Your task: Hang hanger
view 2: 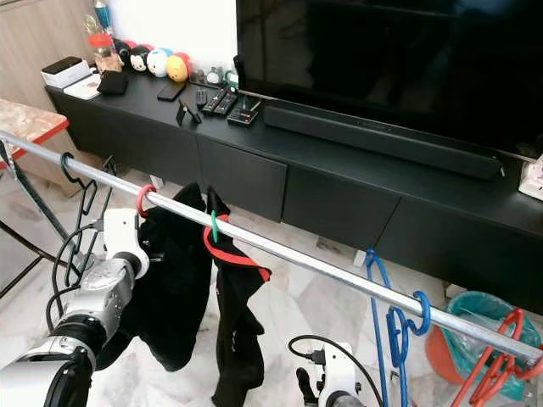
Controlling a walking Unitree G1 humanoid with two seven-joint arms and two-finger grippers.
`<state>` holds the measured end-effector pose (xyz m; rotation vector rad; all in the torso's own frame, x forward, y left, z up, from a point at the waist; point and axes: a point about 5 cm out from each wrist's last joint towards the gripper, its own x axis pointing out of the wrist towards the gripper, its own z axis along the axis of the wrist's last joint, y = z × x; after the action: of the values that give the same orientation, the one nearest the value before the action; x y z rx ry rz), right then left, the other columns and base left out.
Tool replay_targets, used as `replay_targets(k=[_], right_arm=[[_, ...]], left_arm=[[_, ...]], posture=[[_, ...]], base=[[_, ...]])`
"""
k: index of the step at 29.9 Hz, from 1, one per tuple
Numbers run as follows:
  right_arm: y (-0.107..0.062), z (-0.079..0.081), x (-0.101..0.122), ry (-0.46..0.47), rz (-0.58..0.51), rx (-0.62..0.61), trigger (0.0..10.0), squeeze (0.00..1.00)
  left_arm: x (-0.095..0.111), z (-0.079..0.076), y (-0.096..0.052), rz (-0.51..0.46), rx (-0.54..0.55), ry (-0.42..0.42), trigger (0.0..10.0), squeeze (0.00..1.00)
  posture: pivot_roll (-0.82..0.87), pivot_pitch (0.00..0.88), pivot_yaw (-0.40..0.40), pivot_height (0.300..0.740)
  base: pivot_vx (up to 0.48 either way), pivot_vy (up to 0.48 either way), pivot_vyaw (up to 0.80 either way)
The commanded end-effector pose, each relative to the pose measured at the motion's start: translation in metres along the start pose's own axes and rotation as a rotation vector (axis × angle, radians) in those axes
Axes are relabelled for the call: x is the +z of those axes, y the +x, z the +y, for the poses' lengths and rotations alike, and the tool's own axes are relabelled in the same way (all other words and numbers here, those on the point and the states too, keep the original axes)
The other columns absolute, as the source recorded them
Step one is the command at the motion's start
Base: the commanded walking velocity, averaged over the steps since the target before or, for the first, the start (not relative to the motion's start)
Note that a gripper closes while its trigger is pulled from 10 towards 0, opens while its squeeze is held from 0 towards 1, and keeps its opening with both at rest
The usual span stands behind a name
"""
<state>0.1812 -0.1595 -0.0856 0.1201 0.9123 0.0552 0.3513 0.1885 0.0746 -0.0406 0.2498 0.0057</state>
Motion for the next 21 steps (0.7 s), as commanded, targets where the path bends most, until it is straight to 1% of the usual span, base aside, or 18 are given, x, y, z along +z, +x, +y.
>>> replay_targets(k=[1,5,9,10,11,12,17,21], right_arm=[[0.0002,0.0,0.0011,0.013,-0.008,-0.005,10.0,0.0],[0.0,-0.0002,0.0008,0.021,-0.012,-0.01,10.0,0.0],[0.0,-0.0005,0.001,0.015,-0.012,-0.009,10.0,0.0],[0.0001,-0.0004,0.0011,0.009,-0.01,-0.005,10.0,0.0],[0.0001,-0.0003,0.0012,0.004,-0.008,-0.003,10.0,0.0],[0.0001,-0.0001,0.001,0.007,-0.008,0.0,10.0,0.0],[0.0001,0.0002,0.0009,0.007,-0.008,0.002,10.0,0.0],[0.0001,0.0003,0.0007,0.009,-0.007,0.001,10.0,0.0]], left_arm=[[-0.0074,-0.0064,0.0001,0.038,-0.017,0.025,10.0,0.0],[-0.01,-0.0071,-0.0011,0.032,-0.015,0.021,10.0,0.0],[-0.0128,-0.0046,-0.0042,0.011,-0.013,0.019,10.0,0.0],[-0.0122,-0.0034,-0.0045,0.002,-0.004,0.015,10.0,0.84],[-0.0119,-0.0026,-0.0047,-0.005,0.003,0.012,10.0,0.84],[-0.0111,-0.0015,-0.0049,-0.014,0.012,0.009,10.0,1.0],[-0.0076,-0.0025,-0.0046,-0.041,0.009,-0.008,10.0,1.0],[-0.005,-0.0021,-0.0051,-0.066,0.007,-0.006,10.0,1.0]], posture=[[-0.05,0.005,-0.03,0.74],[-0.05,0.006,-0.028,0.74],[-0.05,0.008,-0.03,0.74],[-0.05,0.008,-0.03,0.74],[-0.05,0.008,-0.03,0.74],[-0.05,0.009,-0.031,0.74],[-0.05,0.009,-0.029,0.74],[-0.05,0.005,-0.029,0.74]], base=[[0.0,0.0,0.0],[0.0,0.0,0.0],[0.0,0.0,0.0],[0.0,0.0,0.0],[0.0,0.0,0.0],[0.0,0.0,0.0],[0.0,0.0,0.0],[0.0,0.0,0.0]])
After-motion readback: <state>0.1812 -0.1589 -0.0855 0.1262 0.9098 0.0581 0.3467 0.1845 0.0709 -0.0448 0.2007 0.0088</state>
